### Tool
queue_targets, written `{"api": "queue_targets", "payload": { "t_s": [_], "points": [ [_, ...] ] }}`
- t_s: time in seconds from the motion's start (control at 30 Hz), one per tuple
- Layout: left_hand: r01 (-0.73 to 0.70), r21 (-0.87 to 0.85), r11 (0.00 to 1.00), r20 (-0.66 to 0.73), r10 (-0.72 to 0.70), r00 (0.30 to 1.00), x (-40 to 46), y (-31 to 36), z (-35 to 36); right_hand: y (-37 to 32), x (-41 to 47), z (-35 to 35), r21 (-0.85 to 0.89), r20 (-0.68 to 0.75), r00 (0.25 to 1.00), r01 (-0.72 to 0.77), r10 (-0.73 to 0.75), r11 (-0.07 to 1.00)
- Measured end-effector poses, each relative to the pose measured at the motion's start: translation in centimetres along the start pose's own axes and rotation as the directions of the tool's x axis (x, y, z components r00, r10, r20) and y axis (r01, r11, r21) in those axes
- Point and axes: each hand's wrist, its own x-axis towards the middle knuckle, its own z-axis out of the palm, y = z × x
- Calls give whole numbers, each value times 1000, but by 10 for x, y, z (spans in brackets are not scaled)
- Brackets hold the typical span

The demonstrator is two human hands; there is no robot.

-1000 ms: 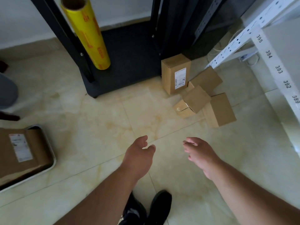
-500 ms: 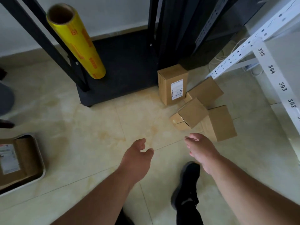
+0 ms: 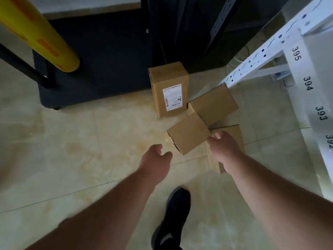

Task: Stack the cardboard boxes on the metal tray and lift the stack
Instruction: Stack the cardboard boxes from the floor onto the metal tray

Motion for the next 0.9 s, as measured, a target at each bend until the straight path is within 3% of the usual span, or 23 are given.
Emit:
{"api": "queue_targets", "payload": {
  "t_s": [0.2, 0.33, 0.57, 0.77, 0.9],
  "points": [
    [133, -133, 982, 81, -123, 989, 58, 13, 45, 1, 47, 3, -82, 69, 993, 103, -97, 991],
    [143, -302, 943, 80, -124, 989, 66, 15, 59, 5, 54, 6, -63, 137, 978, 168, -158, 984],
    [140, -418, 897, 36, -138, 990, 48, 4, 47, 12, 34, 4, 124, 105, 988, 97, -110, 988],
    [178, -455, 873, 16, -192, 981, 29, -9, 14, 6, 5, 19, 201, 162, 986, -1, -32, 980],
    [175, -419, 891, -36, -208, 977, 21, -22, -20, -3, -21, 45, 99, 185, 982, 15, -33, 995]
  ]
}}
